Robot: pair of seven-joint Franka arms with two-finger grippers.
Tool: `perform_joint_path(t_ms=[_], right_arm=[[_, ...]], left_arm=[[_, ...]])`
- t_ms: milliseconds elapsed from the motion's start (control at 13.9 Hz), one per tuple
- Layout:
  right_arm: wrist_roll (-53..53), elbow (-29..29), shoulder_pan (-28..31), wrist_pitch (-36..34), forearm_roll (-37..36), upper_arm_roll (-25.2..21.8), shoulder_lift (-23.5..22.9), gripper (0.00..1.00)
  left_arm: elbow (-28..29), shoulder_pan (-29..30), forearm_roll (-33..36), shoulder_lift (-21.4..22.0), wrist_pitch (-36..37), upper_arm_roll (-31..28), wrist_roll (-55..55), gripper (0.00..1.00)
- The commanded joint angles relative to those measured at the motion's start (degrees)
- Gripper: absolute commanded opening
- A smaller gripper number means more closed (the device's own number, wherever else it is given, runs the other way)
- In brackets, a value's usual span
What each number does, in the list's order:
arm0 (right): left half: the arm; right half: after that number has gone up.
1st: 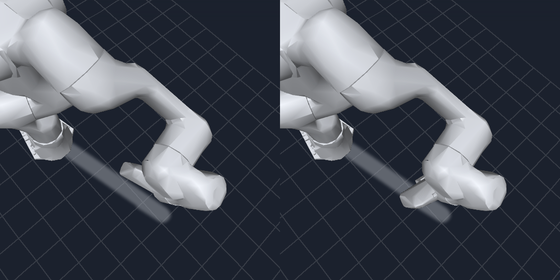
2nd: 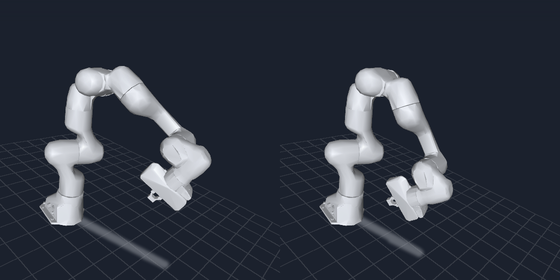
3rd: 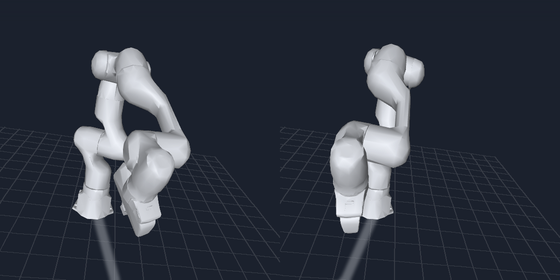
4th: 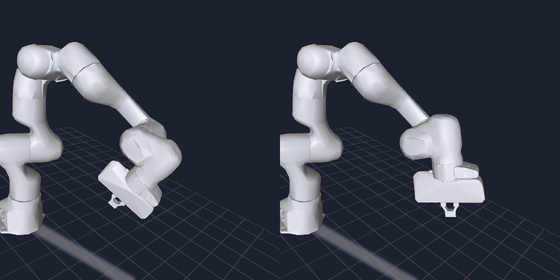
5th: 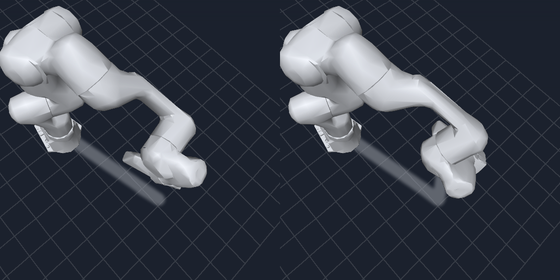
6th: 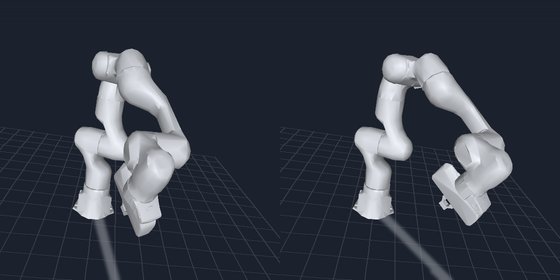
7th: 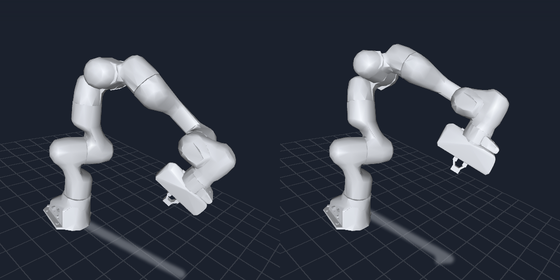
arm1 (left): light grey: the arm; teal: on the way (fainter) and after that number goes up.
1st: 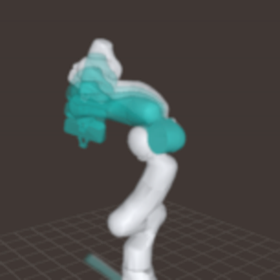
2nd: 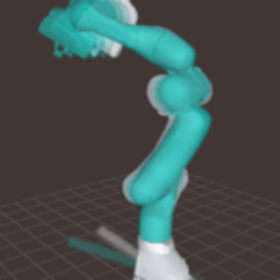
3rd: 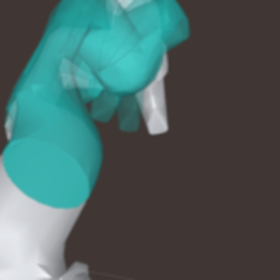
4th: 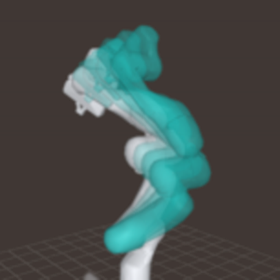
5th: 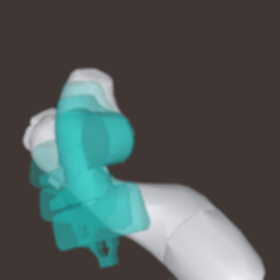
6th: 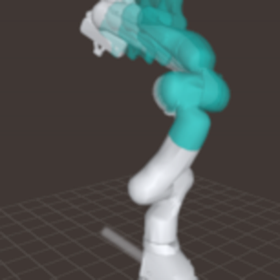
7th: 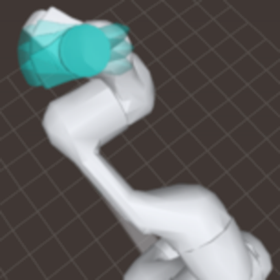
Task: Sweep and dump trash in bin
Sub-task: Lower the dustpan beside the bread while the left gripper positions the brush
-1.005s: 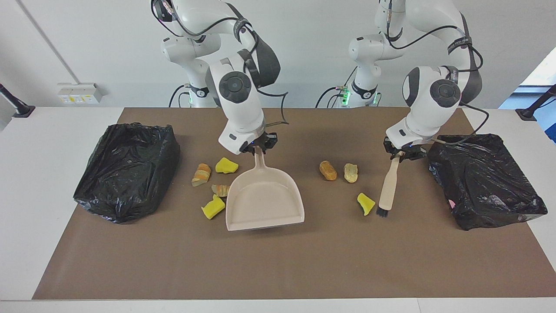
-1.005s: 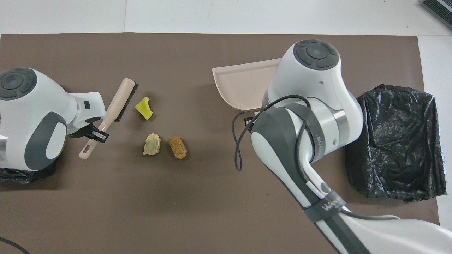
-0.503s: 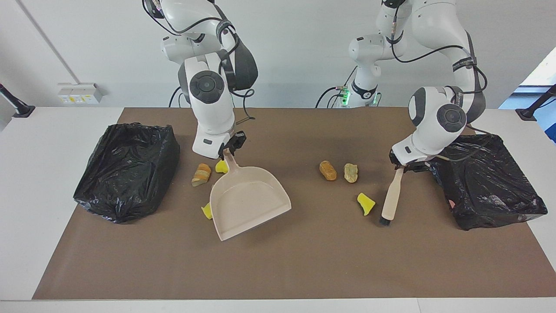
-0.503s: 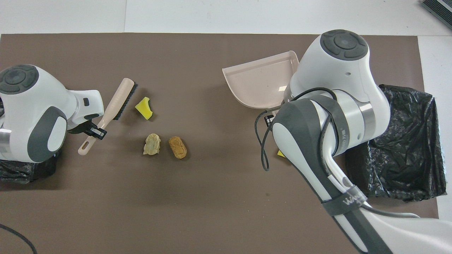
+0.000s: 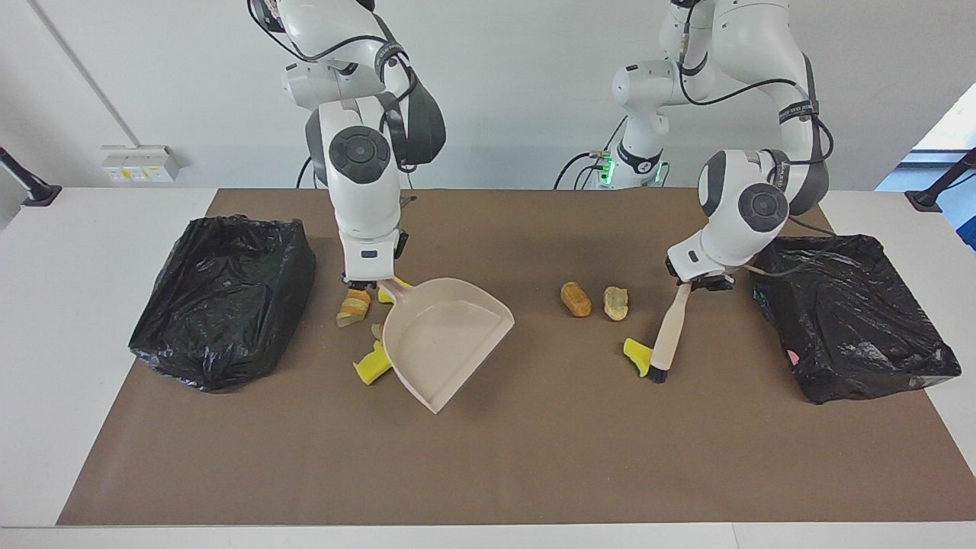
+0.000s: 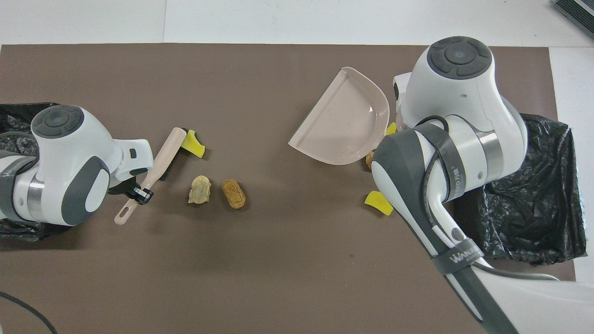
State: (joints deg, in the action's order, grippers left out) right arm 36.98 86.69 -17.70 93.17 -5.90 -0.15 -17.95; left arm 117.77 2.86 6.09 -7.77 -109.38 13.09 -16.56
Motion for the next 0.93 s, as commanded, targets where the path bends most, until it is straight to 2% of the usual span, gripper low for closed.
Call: perform_joint_path(t_ms=[0,215,431,646,862], right_arm=[[8.17,1.12,0.47,1.49,-2.53,0.67,0.72,0.0],[17.3,2.25,0.29,2.1,-3.85,0.76,1.25,0.0],[23.56,5.5,-0.23,2.36,-3.59,0.85,2.13,0.0],[28.83,9.54,-1.11,9.46,-3.15,1.11,2.48,0.0],[25.45,12.18,-3.83,12.12,-3.67,1.11,2.04,0.0]], left_arm=[[3.25,-1.89,0.86,2.93,1.71,1.58,4.51,0.0],[5.35,-1.89,0.16,4.16,2.07,4.05,9.25,0.0],[5.36,-1.98,-3.98,4.34,2.85,4.14,11.2,0.0],[4.66,-2.42,-4.85,4.43,5.15,6.25,17.06,0.0],[4.31,-2.5,-8.2,4.43,5.23,6.34,23.04,0.0]])
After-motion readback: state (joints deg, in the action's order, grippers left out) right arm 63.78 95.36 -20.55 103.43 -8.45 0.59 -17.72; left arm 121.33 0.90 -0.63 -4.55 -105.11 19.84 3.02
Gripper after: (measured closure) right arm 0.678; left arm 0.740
